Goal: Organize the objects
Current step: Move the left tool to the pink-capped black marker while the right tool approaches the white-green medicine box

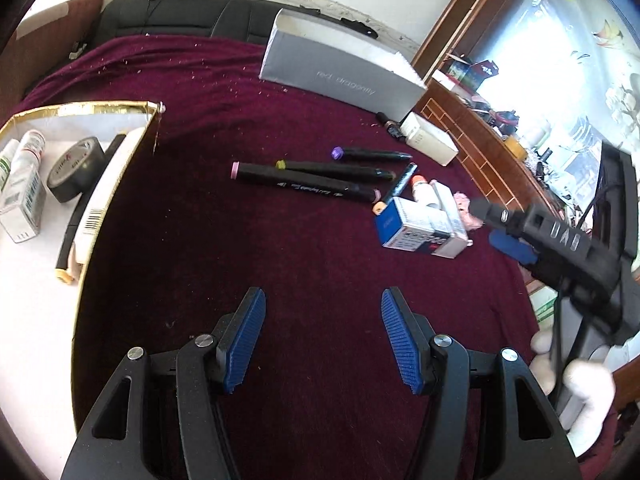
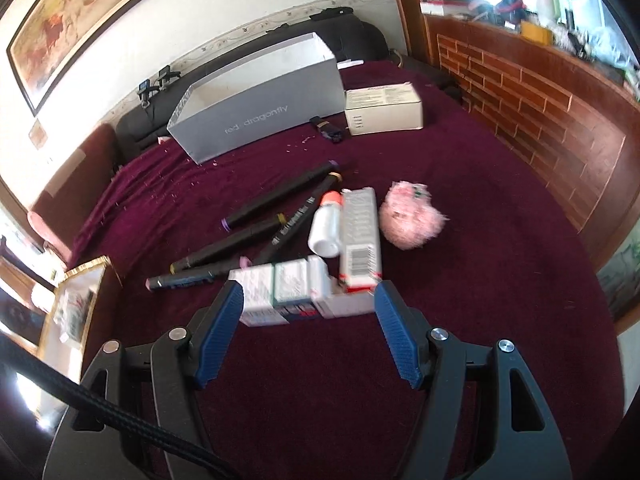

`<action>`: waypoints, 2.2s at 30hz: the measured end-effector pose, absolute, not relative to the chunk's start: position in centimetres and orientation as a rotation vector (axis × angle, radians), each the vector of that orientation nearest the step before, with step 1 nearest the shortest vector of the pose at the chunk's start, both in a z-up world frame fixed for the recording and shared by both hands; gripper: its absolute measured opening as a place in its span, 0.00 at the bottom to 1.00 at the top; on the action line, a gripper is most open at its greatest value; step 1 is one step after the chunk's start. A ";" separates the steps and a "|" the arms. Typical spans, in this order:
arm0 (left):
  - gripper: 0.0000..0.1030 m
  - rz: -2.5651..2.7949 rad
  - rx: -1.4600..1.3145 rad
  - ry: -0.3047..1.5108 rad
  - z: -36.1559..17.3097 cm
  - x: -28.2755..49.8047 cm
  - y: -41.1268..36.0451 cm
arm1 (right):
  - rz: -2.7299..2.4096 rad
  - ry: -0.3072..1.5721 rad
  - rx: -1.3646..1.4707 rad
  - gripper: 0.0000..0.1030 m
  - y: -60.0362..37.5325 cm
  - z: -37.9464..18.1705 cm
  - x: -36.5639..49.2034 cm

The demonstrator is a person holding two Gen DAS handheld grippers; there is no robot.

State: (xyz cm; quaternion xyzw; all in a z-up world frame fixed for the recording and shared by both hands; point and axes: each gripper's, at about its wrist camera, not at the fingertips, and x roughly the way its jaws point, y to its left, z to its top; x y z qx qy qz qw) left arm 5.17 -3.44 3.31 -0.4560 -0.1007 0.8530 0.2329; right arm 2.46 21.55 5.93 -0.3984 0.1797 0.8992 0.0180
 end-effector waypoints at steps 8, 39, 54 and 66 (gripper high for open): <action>0.53 2.374 -1.267 -0.213 1.4 4.7 -3.0 | 2.861 0.679 -1.353 0.65 19.1 5.9 -3.8; 0.94 2.214 -1.164 -0.392 0.9 3.6 -3.5 | 2.635 0.945 -2.362 0.72 11.8 0.0 -8.9; 0.94 2.245 -1.182 -0.319 1.1 4.1 -3.3 | 2.964 0.802 -1.484 0.72 21.0 8.4 4.1; 0.94 2.431 -1.219 -0.276 3.9 3.1 -5.1 | 2.835 0.808 -1.056 0.72 22.9 3.6 3.7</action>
